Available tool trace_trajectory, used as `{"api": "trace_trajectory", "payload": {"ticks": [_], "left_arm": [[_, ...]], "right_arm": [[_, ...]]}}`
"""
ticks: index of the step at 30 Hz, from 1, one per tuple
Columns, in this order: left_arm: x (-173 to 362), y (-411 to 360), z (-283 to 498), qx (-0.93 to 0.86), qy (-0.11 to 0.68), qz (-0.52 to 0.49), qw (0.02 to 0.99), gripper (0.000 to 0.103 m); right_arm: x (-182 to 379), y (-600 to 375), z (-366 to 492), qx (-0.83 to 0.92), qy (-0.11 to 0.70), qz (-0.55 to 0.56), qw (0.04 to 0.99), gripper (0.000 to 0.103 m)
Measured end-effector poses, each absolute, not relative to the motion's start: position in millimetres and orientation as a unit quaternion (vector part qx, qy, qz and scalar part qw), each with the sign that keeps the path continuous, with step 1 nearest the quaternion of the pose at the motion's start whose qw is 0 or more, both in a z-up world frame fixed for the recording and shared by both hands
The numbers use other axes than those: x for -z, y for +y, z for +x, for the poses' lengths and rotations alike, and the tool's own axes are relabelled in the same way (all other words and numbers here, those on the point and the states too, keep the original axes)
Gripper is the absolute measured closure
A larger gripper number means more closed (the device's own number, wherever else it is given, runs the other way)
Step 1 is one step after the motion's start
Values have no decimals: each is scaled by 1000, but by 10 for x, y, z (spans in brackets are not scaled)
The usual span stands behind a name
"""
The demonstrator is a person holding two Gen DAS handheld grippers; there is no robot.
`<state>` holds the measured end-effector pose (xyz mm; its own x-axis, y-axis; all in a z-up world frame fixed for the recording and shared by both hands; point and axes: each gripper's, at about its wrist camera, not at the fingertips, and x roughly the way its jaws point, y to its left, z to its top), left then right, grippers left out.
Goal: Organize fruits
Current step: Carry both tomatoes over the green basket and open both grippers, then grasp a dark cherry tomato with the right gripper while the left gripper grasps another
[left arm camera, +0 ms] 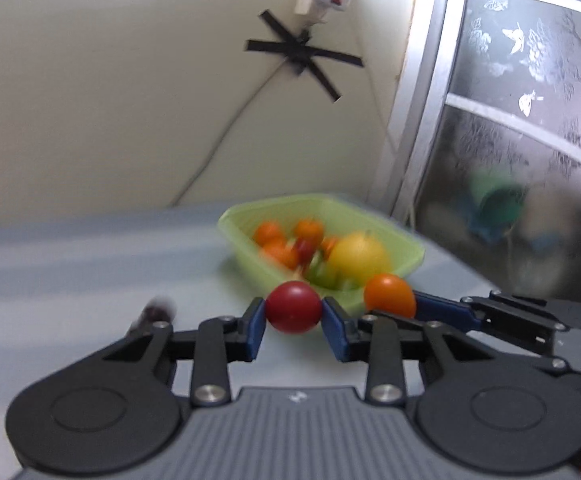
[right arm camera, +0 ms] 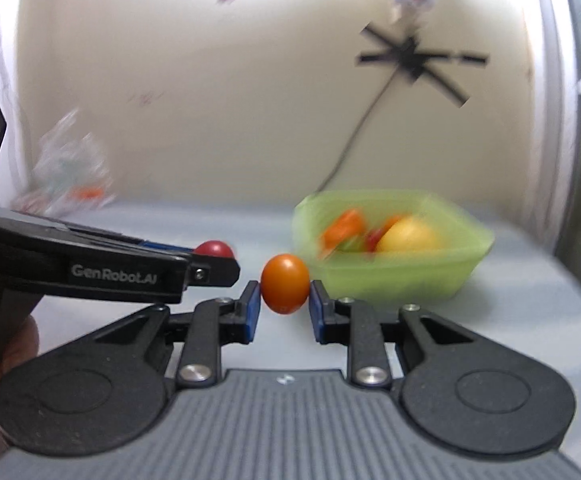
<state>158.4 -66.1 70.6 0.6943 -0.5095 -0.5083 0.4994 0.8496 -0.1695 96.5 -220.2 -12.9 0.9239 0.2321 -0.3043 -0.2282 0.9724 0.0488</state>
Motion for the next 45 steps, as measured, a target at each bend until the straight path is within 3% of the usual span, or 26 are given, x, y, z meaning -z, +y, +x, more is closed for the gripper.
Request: {"api": "trace_trajectory", "payload": {"ticks": [10, 13, 14, 16, 17, 21, 24, 28, 31, 33, 34, 36, 42, 45], "left_arm": [[-604, -1097, 2582, 268, 329, -42, 905, 72], [-556, -1166, 2712, 257, 337, -43, 905, 66], [-548, -1173, 2738, 253, 339, -47, 905, 62], [-534, -1176, 2751, 246, 338, -51, 907, 51], [-545, -1154, 2730, 243, 335, -55, 909, 50], [-764, -910, 2551, 221, 298, -83, 925, 53], [-998, -400, 2206, 190, 245, -126, 942, 53], [-997, 181, 1761, 122, 229, -152, 954, 53], [-779, 302, 1524, 76, 253, -110, 958, 54], [-620, 241, 1503, 65, 280, -69, 955, 54], [-544, 178, 1530, 63, 293, -52, 953, 55], [-444, 86, 1576, 79, 304, -27, 949, 55], [-275, -146, 1746, 128, 308, 55, 941, 55], [-213, -178, 1878, 145, 328, 55, 932, 64]], "right_arm": [[54, -2413, 2001, -54, 152, -35, 986, 73], [96, -2467, 2168, -47, 157, -35, 986, 73], [107, -2504, 2191, -47, 157, -30, 986, 69], [129, -2588, 2174, -47, 147, -5, 988, 50], [126, -2628, 2157, -50, 141, 8, 989, 48], [73, -2703, 2029, -51, 108, 19, 993, 49], [-8, -2796, 1866, -67, 75, 49, 994, 51], [-135, -2861, 1688, -131, 49, 103, 985, 53], [-153, -2746, 1573, -194, 56, 110, 973, 56], [-135, -2584, 1547, -222, 73, 90, 968, 69], [-115, -2495, 1538, -231, 82, 76, 966, 69], [-76, -2342, 1538, -244, 97, 54, 964, 83], [-26, -1998, 1649, -248, 153, 12, 957, 84], [-37, -1868, 1753, -246, 175, -11, 953, 83]]}}
